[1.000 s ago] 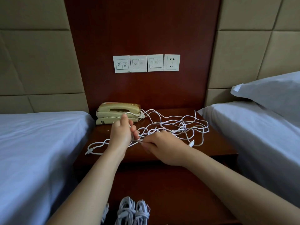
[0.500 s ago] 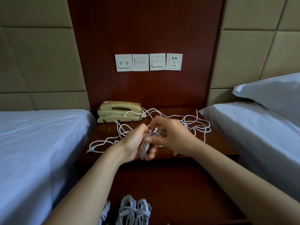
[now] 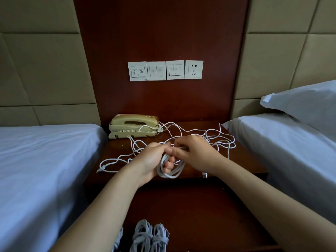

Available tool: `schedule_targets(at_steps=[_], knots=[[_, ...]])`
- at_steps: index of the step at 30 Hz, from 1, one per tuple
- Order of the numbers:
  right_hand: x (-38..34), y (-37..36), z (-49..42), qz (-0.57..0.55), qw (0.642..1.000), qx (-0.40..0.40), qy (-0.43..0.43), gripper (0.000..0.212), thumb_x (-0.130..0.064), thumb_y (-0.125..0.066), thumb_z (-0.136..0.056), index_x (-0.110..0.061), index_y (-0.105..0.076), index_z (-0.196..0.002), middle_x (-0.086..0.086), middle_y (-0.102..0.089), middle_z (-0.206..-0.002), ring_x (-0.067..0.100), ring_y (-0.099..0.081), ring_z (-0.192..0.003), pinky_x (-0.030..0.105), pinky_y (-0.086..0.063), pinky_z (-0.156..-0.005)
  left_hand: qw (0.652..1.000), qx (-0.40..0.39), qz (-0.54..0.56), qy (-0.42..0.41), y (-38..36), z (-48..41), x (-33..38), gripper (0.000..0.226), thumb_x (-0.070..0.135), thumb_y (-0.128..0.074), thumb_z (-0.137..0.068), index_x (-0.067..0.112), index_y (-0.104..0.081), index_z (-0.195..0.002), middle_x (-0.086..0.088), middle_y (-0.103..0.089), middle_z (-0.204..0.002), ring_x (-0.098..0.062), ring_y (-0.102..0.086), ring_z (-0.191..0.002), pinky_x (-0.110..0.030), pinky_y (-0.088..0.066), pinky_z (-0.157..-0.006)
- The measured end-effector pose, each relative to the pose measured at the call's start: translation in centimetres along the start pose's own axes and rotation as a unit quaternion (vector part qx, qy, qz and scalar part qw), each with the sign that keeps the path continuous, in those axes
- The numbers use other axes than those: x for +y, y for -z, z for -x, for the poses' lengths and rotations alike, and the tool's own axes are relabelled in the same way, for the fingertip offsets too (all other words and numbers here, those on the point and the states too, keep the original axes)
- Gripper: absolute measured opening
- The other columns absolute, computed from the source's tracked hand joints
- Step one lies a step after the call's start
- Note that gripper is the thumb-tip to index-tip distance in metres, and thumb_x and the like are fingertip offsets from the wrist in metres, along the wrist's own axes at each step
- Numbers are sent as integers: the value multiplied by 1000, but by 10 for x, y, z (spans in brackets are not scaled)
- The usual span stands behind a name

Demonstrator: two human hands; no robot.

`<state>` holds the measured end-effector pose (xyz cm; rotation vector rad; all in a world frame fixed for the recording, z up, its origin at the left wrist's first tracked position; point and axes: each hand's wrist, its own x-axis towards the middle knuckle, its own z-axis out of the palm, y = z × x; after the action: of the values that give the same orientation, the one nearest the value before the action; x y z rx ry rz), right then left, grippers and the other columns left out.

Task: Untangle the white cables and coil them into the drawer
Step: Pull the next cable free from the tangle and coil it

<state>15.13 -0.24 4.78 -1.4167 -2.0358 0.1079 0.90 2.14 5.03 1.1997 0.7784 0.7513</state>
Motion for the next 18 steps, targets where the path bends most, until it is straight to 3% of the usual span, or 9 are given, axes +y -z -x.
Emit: schedule_targets(at_steps=[3, 5, 9, 13, 16, 18], knots=[[2, 1, 0, -17, 999, 32, -16, 42, -45, -56, -88, -11, -57, -64, 6, -52, -55, 18, -46, -54, 29, -30, -52, 990, 122, -19, -66, -5, -4, -1, 41, 17, -34, -101, 5, -54, -68, -4, -55, -47, -13, -49, -40, -19, -39, -41], [2, 1, 0, -27, 997, 66, -21, 40, -42, -55, -90, -19, -49, -58, -2, -45, -50, 13, -40, -49, 25, -27, -49, 966, 200, -99, -129, -7, -6, -2, 41, 24, -36, -101, 11, -64, -74, -3, -66, -67, -14, -60, -64, -24, -44, -61], [2, 3, -1, -61, 989, 126, -42, 44, -38, -53, -93, -15, -46, -56, -1, -39, -48, 10, -32, -46, 24, -23, -48, 894, 240, -311, -218, -13, 1, -9, 45, 40, -31, -100, 12, -66, -104, -1, -66, -97, -14, -57, -92, -26, -37, -78], [-3, 1, 0, -82, 988, 125, -41, 45, -36, -53, -93, -12, -45, -55, 0, -36, -48, 10, -31, -45, 23, -21, -46, 867, 262, -360, -224, -14, 2, -13, 45, 40, -28, -100, 19, -68, -99, 1, -69, -83, -3, -56, -69, -25, -38, -66], [-9, -4, 1, -84, 987, 130, -38, 45, -35, -53, -94, -17, -43, -54, -4, -35, -47, 10, -31, -45, 23, -22, -47, 855, 286, -329, -282, -12, -1, -15, 46, 34, -31, -100, 11, -71, -102, -6, -72, -94, -12, -61, -85, -25, -41, -73], [-13, -6, 1, -102, 983, 148, -42, 45, -35, -51, -94, -12, -45, -55, -4, -34, -47, 9, -30, -46, 26, -22, -48, 839, 293, -321, -326, -10, -2, -15, 49, 34, -33, -99, 3, -71, -91, -7, -71, -83, -7, -58, -70, -30, -44, -71]])
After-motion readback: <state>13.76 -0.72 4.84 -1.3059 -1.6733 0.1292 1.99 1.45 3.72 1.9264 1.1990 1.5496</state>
